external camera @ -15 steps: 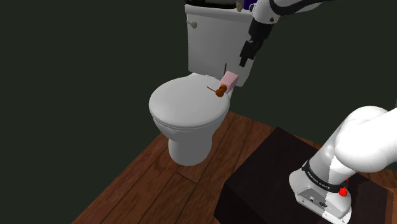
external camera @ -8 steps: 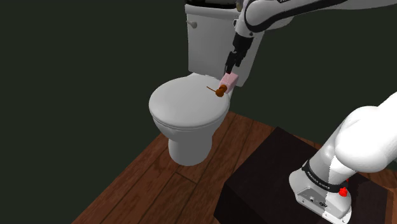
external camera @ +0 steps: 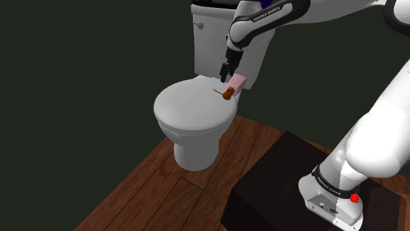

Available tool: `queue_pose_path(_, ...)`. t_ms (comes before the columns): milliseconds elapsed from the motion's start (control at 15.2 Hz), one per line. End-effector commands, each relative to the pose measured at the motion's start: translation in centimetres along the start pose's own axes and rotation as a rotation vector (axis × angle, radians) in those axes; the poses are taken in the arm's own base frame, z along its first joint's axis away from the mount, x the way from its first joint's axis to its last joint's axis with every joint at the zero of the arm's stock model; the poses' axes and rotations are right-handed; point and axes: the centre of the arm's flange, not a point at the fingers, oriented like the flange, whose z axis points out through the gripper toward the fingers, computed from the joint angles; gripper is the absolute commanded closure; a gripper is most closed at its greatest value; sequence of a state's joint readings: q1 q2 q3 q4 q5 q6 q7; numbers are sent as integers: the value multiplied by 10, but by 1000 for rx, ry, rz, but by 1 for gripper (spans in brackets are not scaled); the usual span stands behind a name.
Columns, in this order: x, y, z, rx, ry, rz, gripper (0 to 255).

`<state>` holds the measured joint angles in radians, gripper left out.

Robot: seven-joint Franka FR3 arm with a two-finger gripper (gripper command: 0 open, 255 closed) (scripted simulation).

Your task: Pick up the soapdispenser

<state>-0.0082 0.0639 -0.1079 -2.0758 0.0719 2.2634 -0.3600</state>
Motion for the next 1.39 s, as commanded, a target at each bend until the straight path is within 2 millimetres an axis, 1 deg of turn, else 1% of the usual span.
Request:
queue_pose_path(0,15,6,20,6,-2,-6,0)
queue_pose_path(330,55,23,71,20,-6,-19,0)
queue_pose_path(396,57,24,75,21,-6,-20,0)
queue_pose_path(792,53,24,106,21,-6,-20,0)
queue_pose_path(858,52,24,114,21,-6,-20,0)
queue_pose_path(990,52,24,114,21,-6,-20,0)
queue_pose_path(1056,52,24,115,21,-6,-20,255)
queue_pose_path(1320,52,24,115,21,-6,-20,255)
